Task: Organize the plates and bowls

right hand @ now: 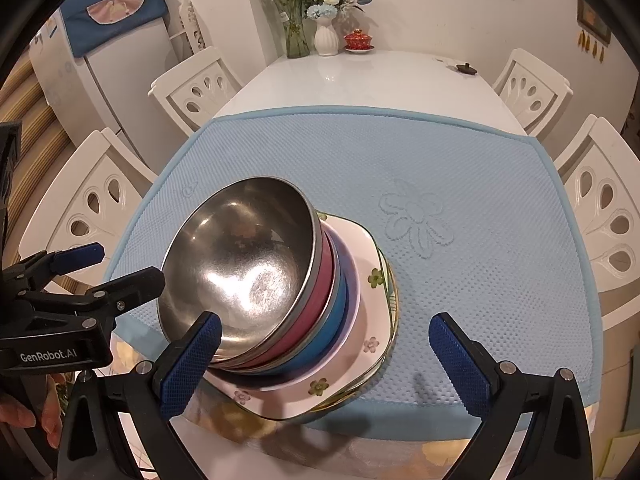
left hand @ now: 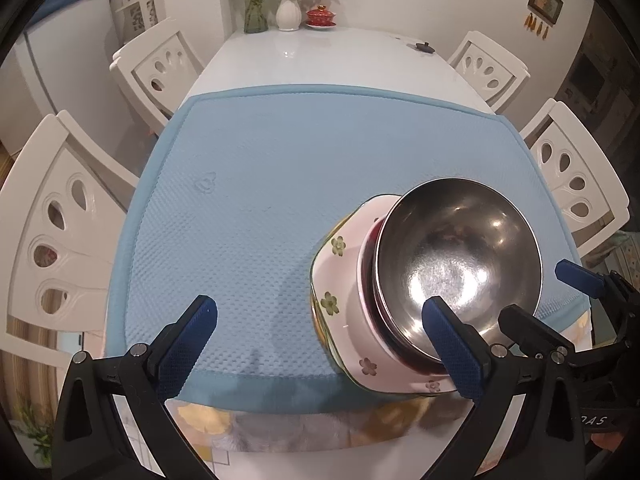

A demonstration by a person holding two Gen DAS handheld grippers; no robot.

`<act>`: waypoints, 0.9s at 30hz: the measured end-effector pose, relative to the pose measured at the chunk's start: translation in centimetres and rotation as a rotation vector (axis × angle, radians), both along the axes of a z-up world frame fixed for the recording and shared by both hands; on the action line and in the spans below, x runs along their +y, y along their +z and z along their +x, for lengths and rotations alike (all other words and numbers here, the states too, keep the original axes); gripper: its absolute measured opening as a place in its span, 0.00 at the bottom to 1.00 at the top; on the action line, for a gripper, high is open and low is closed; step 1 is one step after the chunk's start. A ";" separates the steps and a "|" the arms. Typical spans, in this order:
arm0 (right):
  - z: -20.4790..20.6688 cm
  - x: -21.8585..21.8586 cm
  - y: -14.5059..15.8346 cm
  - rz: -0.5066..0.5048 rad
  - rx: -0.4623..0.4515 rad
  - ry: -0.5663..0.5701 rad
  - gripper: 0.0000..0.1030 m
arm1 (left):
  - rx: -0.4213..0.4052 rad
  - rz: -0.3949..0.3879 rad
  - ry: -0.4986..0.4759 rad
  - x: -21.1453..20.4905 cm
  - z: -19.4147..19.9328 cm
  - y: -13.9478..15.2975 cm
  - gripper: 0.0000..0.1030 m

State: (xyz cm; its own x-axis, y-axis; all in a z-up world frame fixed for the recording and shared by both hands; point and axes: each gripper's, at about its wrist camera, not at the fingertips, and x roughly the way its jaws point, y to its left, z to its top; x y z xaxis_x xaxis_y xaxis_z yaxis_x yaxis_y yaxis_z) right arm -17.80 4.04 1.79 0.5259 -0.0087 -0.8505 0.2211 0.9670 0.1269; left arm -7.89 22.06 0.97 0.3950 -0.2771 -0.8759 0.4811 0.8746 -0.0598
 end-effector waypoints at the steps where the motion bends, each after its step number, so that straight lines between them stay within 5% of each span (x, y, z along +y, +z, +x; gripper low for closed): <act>1: 0.0 0.0 0.0 0.000 -0.001 0.001 1.00 | 0.000 0.001 0.002 0.0 0.0 0.0 0.99; 27: 0.9 -1.7 1.0 0.035 -0.038 -0.022 1.00 | -0.045 0.002 0.022 -0.3 1.6 1.4 0.99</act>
